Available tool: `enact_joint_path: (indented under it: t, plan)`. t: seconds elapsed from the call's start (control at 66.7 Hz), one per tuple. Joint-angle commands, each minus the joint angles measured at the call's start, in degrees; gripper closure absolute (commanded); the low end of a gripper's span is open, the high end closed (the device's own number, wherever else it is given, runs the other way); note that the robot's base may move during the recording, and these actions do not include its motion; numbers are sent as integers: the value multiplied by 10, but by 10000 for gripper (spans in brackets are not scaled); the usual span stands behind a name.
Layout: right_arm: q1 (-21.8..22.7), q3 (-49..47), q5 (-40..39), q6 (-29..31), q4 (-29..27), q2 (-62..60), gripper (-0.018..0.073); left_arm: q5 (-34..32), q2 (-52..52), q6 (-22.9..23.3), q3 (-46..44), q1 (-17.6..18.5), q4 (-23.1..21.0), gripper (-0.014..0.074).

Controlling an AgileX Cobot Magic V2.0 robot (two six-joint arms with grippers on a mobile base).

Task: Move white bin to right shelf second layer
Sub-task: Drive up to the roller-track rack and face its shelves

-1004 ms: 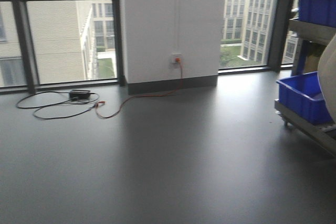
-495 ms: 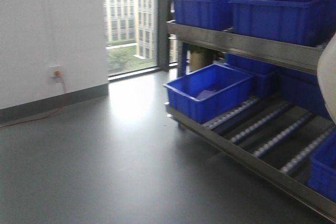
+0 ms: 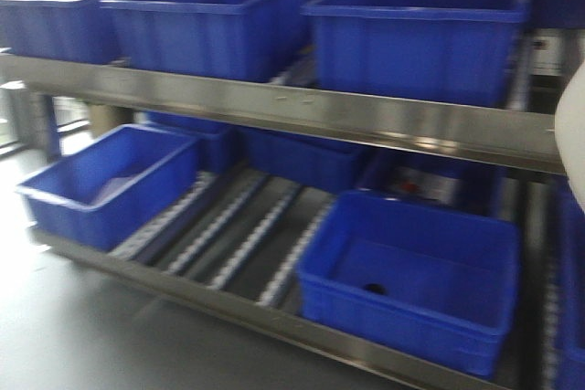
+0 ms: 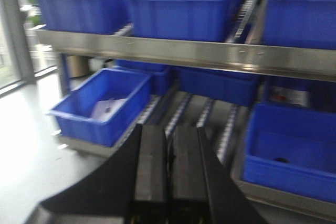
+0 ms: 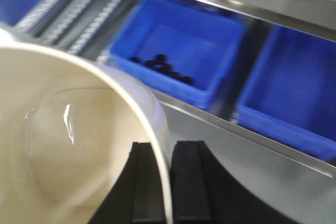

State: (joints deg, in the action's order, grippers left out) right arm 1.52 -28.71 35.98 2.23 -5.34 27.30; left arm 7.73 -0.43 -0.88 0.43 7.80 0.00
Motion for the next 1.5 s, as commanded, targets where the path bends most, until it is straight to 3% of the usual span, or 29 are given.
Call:
enact_joint_path:
  t: [0.0,1.484]
  plan:
    - [5,-18,-53,2,-4,0,466,-50,-9,2,21,0,0,512]
    - [5,-18,-53,2,-4,0,466,-50,-9,2,21,0,0,512]
